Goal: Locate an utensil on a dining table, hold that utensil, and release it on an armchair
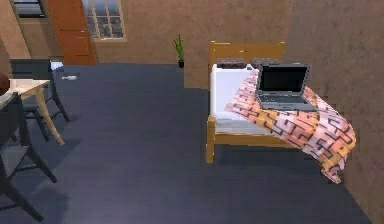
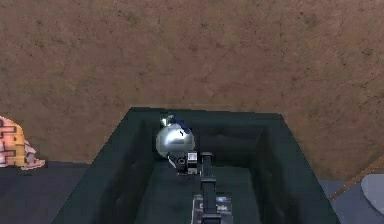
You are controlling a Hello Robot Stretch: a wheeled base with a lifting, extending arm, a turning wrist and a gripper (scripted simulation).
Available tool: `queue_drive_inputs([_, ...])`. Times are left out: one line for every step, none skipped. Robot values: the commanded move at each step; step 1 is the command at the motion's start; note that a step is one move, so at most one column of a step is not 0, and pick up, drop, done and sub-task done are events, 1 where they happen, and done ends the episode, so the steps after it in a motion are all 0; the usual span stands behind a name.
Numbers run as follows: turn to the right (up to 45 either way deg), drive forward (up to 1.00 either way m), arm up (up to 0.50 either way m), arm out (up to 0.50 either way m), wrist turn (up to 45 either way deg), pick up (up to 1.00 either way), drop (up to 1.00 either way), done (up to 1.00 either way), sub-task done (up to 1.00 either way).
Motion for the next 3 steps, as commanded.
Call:
queue_drive_inputs([0.0, 0.00, -0.32, 0.00, 0.0, 0.00, 0.00, 0.00, 0.00])
queue_drive_inputs([0.0, 0.00, 0.00, 0.00, 0.0, 0.00, 1.00, 0.00, 0.00])
queue_drive_inputs([0.0, 0.00, 0.10, 0.00, 0.0, 0.00, 0.00, 0.00, 0.00])
